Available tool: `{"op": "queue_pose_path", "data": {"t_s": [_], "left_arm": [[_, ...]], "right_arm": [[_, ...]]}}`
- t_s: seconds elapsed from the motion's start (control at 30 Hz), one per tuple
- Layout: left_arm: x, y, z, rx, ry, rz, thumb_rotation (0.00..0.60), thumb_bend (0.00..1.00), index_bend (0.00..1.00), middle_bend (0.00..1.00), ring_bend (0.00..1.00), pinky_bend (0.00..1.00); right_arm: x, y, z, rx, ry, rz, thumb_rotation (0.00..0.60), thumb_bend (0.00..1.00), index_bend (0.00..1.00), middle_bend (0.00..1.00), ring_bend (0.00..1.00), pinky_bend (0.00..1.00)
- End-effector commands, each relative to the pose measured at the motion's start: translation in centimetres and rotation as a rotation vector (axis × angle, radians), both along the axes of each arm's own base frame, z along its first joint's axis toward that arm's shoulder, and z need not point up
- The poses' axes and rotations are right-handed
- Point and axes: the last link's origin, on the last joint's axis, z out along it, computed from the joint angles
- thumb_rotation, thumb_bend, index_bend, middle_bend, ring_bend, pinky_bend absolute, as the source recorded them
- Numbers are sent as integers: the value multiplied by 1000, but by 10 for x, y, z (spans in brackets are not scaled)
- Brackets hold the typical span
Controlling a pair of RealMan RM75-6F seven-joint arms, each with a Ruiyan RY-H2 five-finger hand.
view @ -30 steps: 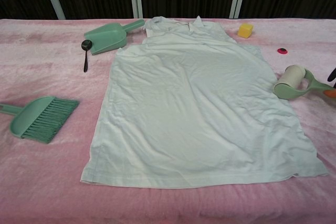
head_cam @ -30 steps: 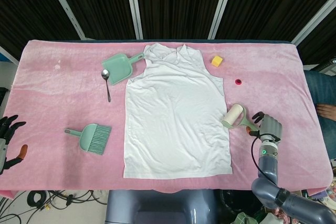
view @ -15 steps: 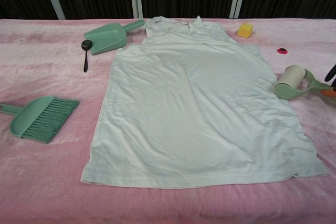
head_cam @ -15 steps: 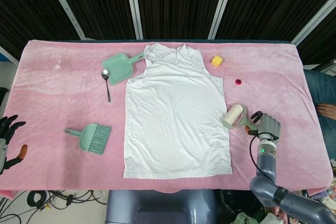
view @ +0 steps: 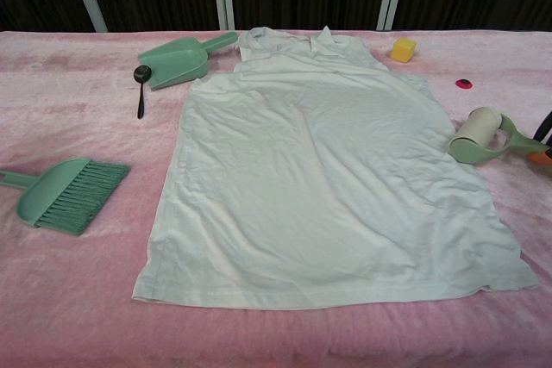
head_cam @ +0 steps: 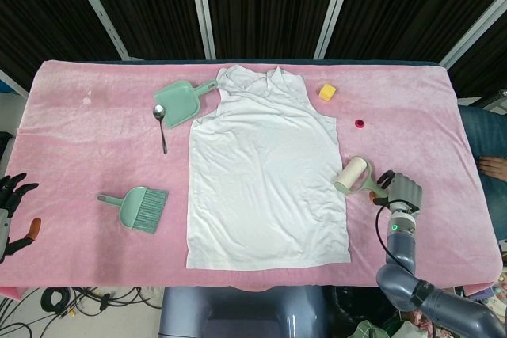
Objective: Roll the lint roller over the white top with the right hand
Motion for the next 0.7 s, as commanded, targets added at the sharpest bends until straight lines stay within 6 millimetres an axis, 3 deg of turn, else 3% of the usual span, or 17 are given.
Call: {"op": "queue_pose_path", "data": {"t_s": [0.03,0.33,0.7], "left_arm": [[0,0,0,1,-2,1,600,427,188,78,0,10],[-1,-1,0,4,-12,12,600,427,188,78,0,10],[-1,-1,1,12,-20,20,600,427,188,78,0,10]], "right_arm": [[0,0,0,-3,-6,0,600,280,533,506,529,454],[2,-2,2,-11,-3,28,600,458,572,523,541,456],[1,-2,9,-29,-1,97,600,597,652,585,590,508]]}}
